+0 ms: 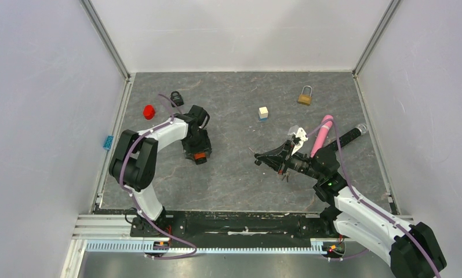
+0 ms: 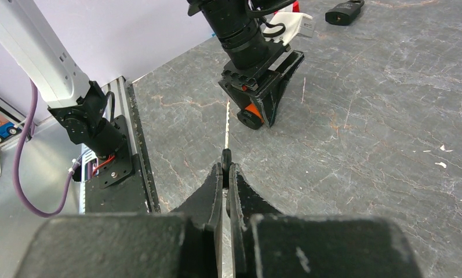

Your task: Unlock with the key

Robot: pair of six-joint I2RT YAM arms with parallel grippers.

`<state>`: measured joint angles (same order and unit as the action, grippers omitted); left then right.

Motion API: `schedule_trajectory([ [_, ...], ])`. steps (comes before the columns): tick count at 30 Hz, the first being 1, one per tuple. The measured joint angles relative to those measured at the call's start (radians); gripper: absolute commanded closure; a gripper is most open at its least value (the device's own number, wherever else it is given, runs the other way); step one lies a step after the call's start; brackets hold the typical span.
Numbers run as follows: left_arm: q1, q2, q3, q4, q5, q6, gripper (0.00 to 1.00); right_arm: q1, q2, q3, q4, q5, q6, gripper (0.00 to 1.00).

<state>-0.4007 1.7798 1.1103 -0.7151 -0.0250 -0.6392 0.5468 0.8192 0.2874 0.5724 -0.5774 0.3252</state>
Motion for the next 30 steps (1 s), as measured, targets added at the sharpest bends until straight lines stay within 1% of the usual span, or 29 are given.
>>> schedule_trajectory([
  [8, 0.0, -0.016, -0.018, 0.019, 0.016, -0.036, 0.3, 0.0, 0.0, 0.0, -0.003, 0.0, 0.0, 1.0],
  [23, 0.0, 0.008, 0.008, -0.002, -0.056, -0.104, 0.35, 0.0, 0.002, -0.004, -0.007, -0.001, 0.0, 1.0],
  [25, 0.0, 0.015, 0.017, -0.004, -0.071, -0.106, 0.37, 0.0, 0.006, -0.004, -0.006, -0.001, 0.0, 1.0],
  [27, 0.0, 0.021, 0.023, -0.008, -0.079, -0.108, 0.42, 0.0, 0.009, -0.004, -0.006, -0.001, 0.0, 1.0],
  [29, 0.001, 0.022, 0.024, -0.014, -0.087, -0.108, 0.52, 0.0, 0.011, -0.004, -0.006, -0.001, 0.0, 1.0],
  [30, 0.001, 0.022, 0.024, -0.017, -0.095, -0.109, 0.6, 0.0, 0.013, -0.004, -0.006, -0.001, 0.0, 1.0],
])
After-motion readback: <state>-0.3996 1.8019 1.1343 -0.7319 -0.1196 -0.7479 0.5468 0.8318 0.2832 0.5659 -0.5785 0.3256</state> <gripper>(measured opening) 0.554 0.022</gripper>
